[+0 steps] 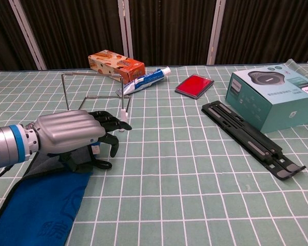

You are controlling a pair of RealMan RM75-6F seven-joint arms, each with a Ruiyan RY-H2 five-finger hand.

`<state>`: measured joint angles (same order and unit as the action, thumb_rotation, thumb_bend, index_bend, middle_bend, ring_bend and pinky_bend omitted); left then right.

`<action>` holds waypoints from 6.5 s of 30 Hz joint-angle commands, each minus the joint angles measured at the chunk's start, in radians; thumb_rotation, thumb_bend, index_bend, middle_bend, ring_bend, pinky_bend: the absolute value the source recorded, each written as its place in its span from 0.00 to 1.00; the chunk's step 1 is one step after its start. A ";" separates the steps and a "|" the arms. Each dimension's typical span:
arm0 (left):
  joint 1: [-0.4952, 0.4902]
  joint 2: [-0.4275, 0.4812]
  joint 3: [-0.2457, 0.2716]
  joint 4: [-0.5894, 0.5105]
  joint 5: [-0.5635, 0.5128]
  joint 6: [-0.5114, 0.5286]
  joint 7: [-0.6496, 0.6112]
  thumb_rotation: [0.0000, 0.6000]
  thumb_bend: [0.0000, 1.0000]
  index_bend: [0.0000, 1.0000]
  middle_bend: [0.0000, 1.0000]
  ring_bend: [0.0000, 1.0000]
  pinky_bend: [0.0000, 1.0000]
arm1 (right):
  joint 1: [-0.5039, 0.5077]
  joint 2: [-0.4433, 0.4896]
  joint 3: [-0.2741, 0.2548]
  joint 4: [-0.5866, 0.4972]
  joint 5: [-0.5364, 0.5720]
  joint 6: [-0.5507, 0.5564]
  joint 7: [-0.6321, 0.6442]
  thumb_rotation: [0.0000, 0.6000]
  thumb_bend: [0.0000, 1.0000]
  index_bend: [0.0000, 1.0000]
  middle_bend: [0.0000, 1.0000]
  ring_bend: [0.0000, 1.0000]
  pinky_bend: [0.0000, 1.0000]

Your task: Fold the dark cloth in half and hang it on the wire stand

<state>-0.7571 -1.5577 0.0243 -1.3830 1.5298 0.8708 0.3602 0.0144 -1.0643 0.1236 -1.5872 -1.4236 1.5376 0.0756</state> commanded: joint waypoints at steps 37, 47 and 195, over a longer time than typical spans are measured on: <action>-0.008 -0.066 0.008 0.096 -0.010 -0.009 0.002 1.00 0.39 0.48 0.00 0.00 0.00 | 0.007 -0.006 0.001 0.014 0.013 -0.020 -0.006 1.00 0.00 0.00 0.00 0.00 0.00; -0.008 -0.080 0.011 0.116 -0.005 -0.004 -0.007 1.00 0.45 0.56 0.00 0.00 0.00 | 0.008 -0.008 0.001 0.016 0.015 -0.022 -0.008 1.00 0.00 0.00 0.00 0.00 0.00; -0.047 -0.065 -0.115 0.189 -0.316 -0.132 -0.163 1.00 0.58 0.66 0.98 0.94 1.00 | 0.019 -0.019 -0.007 0.021 0.035 -0.058 -0.040 1.00 0.00 0.00 0.00 0.00 0.00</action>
<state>-0.8043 -1.6241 -0.0909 -1.1927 1.2127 0.7380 0.1979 0.0331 -1.0836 0.1162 -1.5663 -1.3888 1.4795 0.0356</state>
